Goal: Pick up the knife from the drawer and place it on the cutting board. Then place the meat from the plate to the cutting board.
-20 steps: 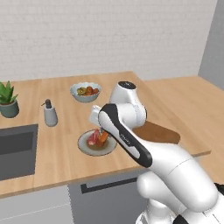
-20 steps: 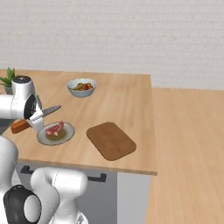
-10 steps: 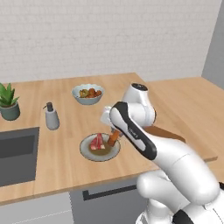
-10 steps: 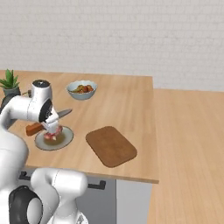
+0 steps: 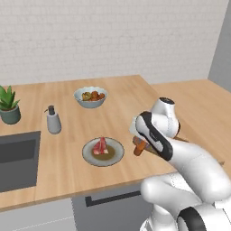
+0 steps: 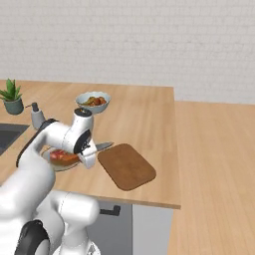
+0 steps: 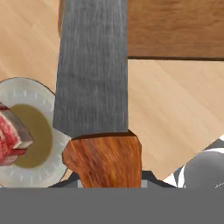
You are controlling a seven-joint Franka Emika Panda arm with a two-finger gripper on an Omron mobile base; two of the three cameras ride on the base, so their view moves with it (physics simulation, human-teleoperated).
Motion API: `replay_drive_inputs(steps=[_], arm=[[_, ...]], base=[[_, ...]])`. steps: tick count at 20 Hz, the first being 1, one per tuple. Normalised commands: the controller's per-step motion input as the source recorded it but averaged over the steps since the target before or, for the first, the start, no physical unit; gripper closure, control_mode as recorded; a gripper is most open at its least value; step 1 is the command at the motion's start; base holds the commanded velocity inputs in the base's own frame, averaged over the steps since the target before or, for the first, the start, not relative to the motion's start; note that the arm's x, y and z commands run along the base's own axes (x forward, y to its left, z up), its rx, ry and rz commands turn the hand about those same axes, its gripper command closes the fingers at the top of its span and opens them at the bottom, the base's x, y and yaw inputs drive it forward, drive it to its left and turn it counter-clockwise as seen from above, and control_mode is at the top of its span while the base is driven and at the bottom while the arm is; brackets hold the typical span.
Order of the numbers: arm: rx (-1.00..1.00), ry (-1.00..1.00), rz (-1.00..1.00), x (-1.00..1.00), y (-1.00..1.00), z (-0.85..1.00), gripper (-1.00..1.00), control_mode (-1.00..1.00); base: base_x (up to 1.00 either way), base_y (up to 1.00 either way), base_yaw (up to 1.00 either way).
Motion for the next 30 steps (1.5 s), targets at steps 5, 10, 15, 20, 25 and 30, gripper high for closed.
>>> replay_drive_inputs(steps=[5,10,15,20,25,30], arm=[[0.04,0.16,-0.14,0.7,-0.92,-0.36,1.0,-1.0],[0.0,0.08,0.0,0.75,-0.39,-0.03,1.0,-1.0],[-0.04,0.1,0.0,0.44,-0.37,-0.43,1.0,-1.0],[-0.05,0.08,-0.01,0.26,-0.21,-0.43,1.0,-1.0],[-0.08,0.01,0.0,0.11,-0.09,-0.38,1.0,-1.0],[-0.1,0.0,0.0,0.0,0.02,-0.52,-1.0,-1.0]], base=[[0.0,0.0,0.0],[0.0,0.0,0.0],[0.0,0.0,0.0],[0.0,0.0,0.0],[0.0,0.0,0.0],[0.0,0.0,0.0]])
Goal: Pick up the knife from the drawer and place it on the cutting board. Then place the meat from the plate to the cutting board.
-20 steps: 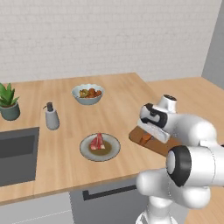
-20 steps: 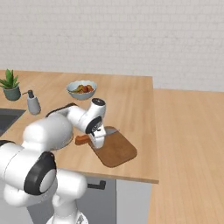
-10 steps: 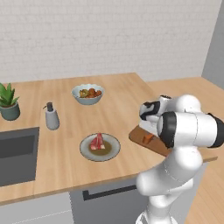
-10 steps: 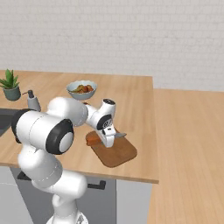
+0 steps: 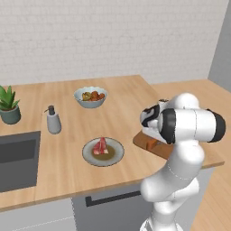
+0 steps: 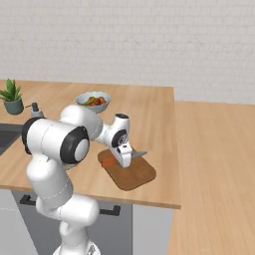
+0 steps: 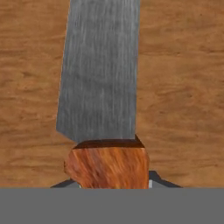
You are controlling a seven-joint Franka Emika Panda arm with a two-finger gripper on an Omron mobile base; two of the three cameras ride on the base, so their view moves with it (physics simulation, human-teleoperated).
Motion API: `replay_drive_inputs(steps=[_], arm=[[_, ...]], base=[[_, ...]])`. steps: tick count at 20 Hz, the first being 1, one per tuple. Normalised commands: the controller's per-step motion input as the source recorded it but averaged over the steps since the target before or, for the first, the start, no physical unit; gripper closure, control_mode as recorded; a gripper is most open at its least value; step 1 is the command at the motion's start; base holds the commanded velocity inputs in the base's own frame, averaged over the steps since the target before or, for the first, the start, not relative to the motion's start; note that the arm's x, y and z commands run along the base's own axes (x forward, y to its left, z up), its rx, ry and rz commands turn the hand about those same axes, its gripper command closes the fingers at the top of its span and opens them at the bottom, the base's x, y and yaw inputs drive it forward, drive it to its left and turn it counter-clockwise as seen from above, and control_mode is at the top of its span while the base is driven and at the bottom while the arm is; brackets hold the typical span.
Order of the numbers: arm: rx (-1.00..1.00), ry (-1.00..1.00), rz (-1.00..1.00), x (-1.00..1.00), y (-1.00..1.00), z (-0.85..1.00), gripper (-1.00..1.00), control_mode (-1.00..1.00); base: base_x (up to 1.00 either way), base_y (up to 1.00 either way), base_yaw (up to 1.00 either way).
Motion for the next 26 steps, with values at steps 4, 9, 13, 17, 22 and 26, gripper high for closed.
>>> replay_drive_inputs(steps=[4,9,13,17,22,26], arm=[[-0.02,-0.01,0.02,0.0,0.07,-0.13,-1.0,-1.0],[-0.02,-0.01,0.05,-0.21,0.28,0.06,-1.0,-1.0],[-0.05,-0.02,0.05,-0.15,0.33,0.54,-1.0,-1.0],[-0.04,-0.05,0.07,-0.03,0.27,0.82,-1.0,-1.0],[-0.05,0.0,0.16,0.01,0.9,0.45,-1.0,-1.0],[-0.01,0.06,0.28,0.02,1.0,0.0,-1.0,-1.0]], base=[[0.0,0.0,0.0],[0.0,0.0,0.0],[0.0,0.0,0.0],[0.0,0.0,0.0],[0.0,0.0,0.0],[0.0,0.0,0.0]])
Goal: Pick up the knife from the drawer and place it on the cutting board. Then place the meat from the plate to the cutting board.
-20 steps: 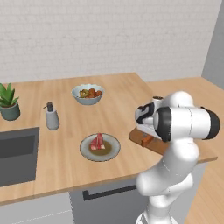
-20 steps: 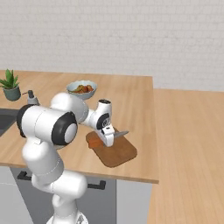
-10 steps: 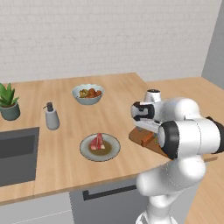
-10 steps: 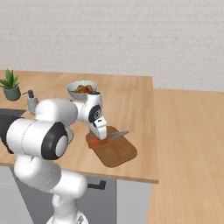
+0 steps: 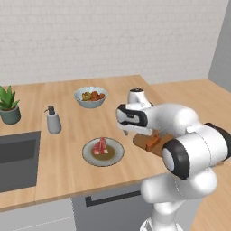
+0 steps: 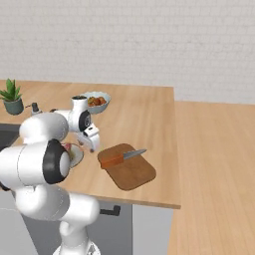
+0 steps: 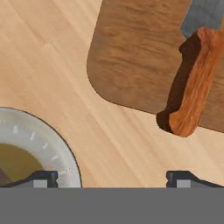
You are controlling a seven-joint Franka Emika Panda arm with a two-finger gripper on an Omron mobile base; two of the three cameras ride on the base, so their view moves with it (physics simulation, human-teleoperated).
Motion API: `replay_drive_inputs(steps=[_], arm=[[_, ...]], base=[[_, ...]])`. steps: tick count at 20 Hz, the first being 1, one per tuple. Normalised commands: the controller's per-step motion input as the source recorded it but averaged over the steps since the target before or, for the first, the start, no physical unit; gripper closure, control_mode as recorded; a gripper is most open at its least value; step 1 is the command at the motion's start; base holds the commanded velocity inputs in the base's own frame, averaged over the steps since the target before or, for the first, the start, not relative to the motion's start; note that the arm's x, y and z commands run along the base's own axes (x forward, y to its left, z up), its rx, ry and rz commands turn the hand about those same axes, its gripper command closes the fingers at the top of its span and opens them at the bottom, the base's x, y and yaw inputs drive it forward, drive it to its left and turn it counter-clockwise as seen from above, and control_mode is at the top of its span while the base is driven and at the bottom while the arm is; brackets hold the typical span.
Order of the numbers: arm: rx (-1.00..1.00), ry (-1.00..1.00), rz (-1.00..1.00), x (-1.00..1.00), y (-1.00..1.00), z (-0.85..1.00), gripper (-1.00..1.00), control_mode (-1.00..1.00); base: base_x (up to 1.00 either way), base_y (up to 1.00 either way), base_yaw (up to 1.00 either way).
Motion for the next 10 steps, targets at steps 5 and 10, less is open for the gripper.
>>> replay_drive_inputs(steps=[5,10], arm=[[0.0,0.02,0.31,0.0,1.0,-0.1,-1.0,-1.0],[0.02,0.0,0.26,0.0,0.95,-0.21,-1.0,-1.0]], base=[[0.0,0.0,0.0],[0.0,0.0,0.0]])
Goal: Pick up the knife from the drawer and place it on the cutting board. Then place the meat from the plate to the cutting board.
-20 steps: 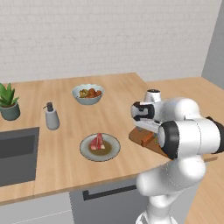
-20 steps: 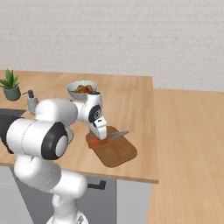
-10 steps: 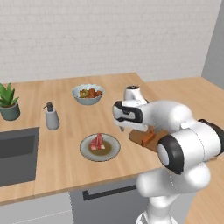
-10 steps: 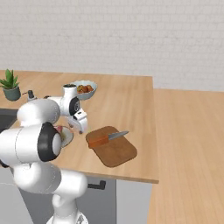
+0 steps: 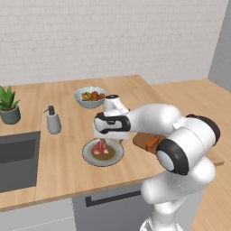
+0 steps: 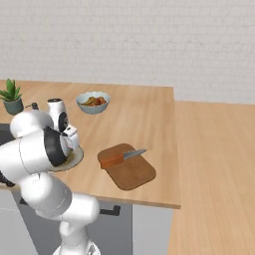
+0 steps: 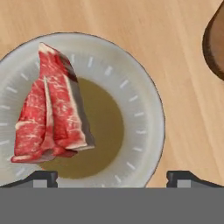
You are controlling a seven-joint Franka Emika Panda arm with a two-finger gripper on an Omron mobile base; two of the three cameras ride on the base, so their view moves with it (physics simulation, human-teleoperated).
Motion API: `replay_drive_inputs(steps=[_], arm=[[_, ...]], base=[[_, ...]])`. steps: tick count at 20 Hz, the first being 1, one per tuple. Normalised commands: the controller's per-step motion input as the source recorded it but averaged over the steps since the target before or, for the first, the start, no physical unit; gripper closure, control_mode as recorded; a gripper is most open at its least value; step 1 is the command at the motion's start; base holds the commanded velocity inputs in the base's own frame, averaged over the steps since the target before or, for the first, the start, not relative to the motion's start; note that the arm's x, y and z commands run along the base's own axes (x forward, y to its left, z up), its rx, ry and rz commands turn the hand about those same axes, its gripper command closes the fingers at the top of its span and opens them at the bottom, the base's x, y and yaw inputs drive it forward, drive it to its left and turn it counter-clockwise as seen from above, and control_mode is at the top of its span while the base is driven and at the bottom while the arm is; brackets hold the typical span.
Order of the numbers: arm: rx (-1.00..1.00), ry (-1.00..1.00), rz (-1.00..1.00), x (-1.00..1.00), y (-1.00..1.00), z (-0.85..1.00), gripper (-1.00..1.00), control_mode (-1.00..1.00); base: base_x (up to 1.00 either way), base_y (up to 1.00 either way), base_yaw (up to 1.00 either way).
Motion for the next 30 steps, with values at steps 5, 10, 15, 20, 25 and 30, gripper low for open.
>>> replay_drive_inputs(steps=[5,10,15,20,25,30], arm=[[0.02,0.0,0.11,0.13,0.52,-0.28,-1.0,-1.0],[0.0,0.0,0.01,0.33,0.04,-0.21,-1.0,-1.0],[0.0,0.0,0.0,0.33,0.05,-0.11,-1.0,-1.0],[0.0,0.02,0.0,0.29,0.19,0.0,-1.0,-1.0],[0.0,0.0,-0.01,0.06,0.0,-0.06,-1.0,-1.0],[0.0,0.0,-0.01,0.0,0.0,-0.1,-1.0,-1.0]], base=[[0.0,0.0,0.0],[0.0,0.0,0.0],[0.0,0.0,0.0],[0.0,0.0,0.0],[0.0,0.0,0.0],[0.0,0.0,0.0]])
